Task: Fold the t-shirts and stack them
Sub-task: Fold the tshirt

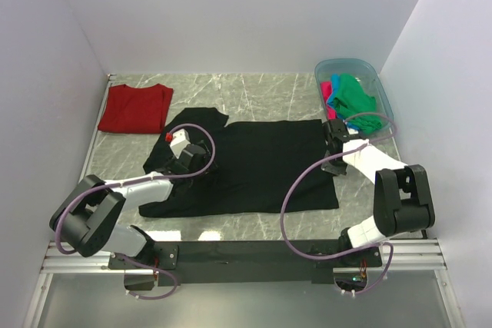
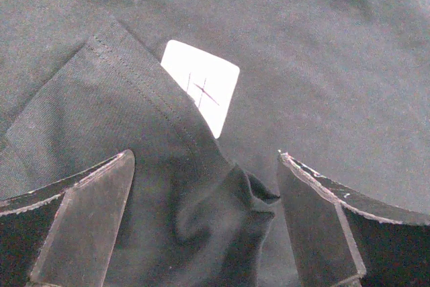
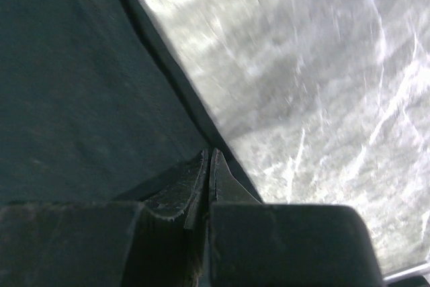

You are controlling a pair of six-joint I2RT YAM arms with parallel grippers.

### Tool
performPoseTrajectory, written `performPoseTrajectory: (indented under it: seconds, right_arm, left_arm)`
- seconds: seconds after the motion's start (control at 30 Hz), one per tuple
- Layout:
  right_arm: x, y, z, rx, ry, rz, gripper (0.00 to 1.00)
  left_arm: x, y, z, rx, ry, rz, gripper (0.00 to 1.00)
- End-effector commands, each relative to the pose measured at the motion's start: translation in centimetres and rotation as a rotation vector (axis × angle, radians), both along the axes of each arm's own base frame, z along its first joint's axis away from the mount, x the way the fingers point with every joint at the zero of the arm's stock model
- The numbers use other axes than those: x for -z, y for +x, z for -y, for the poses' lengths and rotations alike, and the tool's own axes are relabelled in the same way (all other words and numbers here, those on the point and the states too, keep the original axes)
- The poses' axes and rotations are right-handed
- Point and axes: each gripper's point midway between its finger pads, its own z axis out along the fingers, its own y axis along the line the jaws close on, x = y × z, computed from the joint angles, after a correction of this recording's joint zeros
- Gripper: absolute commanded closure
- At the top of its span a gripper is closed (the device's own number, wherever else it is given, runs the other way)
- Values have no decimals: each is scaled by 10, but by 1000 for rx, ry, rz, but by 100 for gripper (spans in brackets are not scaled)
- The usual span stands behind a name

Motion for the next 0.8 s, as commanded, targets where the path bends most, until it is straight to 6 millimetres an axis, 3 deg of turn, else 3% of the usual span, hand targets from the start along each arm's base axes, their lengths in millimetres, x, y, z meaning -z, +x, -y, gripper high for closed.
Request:
performPoseTrajectory:
  seconds: [0.0,0.1,0.23,0.43,0.6,0.77]
  right_arm:
    - [-18,30,4,8,-24,84,100]
    - [-19,35,6,14,-44,90,100]
    - [-20,39,7,9,-51,95,75]
    - [-48,39,10,8,-61,192,55]
    - [-94,38,1,-21,-37,365,54]
    - [-123,37,-37,-148,115,483,53]
  left_arm:
    - [13,-6,-13,-17,65,-55,6]
    - [11,-6,-13,-20,62,-52,6]
    - [8,-4,-10,-13,52,-46,6]
    - [-13,7,-1,10,48,-2,6]
    - [-48,22,8,18,50,66,6]
    - [-97,45,8,-1,72,151,5]
